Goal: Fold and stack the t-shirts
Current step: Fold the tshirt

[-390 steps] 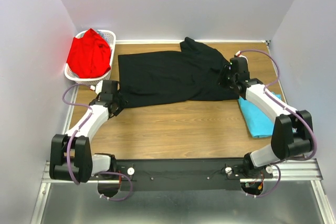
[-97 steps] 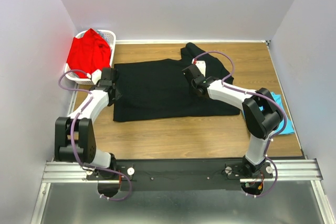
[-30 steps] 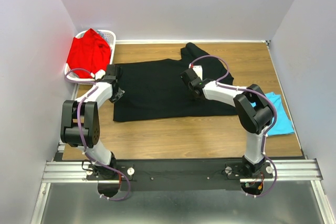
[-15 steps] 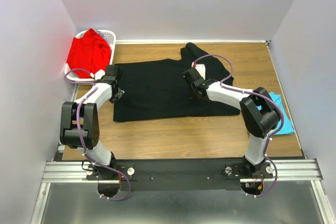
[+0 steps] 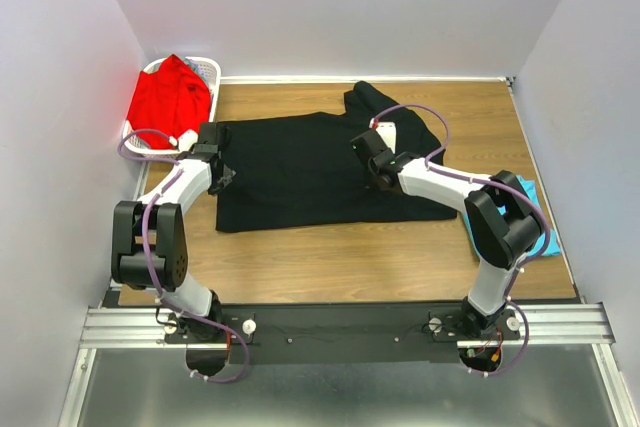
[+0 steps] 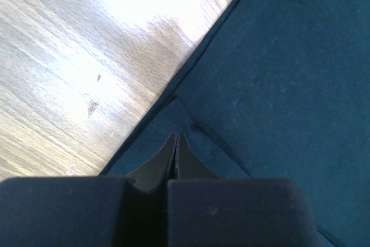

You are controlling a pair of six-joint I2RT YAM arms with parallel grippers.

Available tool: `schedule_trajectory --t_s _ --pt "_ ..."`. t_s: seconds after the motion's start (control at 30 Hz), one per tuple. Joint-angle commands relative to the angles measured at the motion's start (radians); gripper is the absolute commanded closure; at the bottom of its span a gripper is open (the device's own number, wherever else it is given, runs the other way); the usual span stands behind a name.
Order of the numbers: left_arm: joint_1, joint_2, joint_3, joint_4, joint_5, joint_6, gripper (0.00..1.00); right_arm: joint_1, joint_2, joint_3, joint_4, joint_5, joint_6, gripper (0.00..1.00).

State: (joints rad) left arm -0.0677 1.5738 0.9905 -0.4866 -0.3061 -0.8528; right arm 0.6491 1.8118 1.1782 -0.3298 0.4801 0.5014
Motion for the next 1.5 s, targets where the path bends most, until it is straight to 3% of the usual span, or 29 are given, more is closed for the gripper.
schedule_trajectory --t_s 0.0,0.07,0.1,0.2,0.63,0.97,1.1,1.17,1.47 --pt "-0.004 -0.031 -0.009 0.013 -0.01 0.024 1.0 0.007 -0.022 -0.011 0.009 0.049 0.022 0.91" --pt "-0.004 -0.021 -0.001 0.006 -0.01 0.021 0.88 0.007 -0.017 -0.008 0.011 0.043 0.022 0.91" --pt "-0.004 -0.023 -0.003 0.006 -0.014 0.008 0.74 0.007 -0.014 -0.008 0.011 0.04 0.023 0.91" --pt "-0.014 -0.017 0.002 0.006 -0.018 -0.006 0.61 0.007 -0.008 -0.006 0.011 0.038 0.023 0.91" --pt "-0.047 0.121 0.046 -0.006 -0.031 -0.084 0.59 0.007 0.012 0.009 0.014 0.023 0.019 0.91" --pt "-0.046 0.107 0.033 -0.009 -0.045 -0.071 0.78 0.007 0.006 0.0 0.018 0.025 0.017 0.91" --pt "-0.046 0.1 0.025 0.0 -0.042 -0.065 0.9 0.007 -0.003 -0.003 0.018 0.028 0.016 0.91" --pt "-0.046 0.089 0.022 -0.004 -0.047 -0.063 1.0 0.007 -0.011 -0.008 0.018 0.032 0.014 0.91" --pt "-0.046 0.028 0.017 -0.03 -0.059 -0.057 1.0 0.007 -0.045 -0.038 0.025 0.078 0.037 0.92"
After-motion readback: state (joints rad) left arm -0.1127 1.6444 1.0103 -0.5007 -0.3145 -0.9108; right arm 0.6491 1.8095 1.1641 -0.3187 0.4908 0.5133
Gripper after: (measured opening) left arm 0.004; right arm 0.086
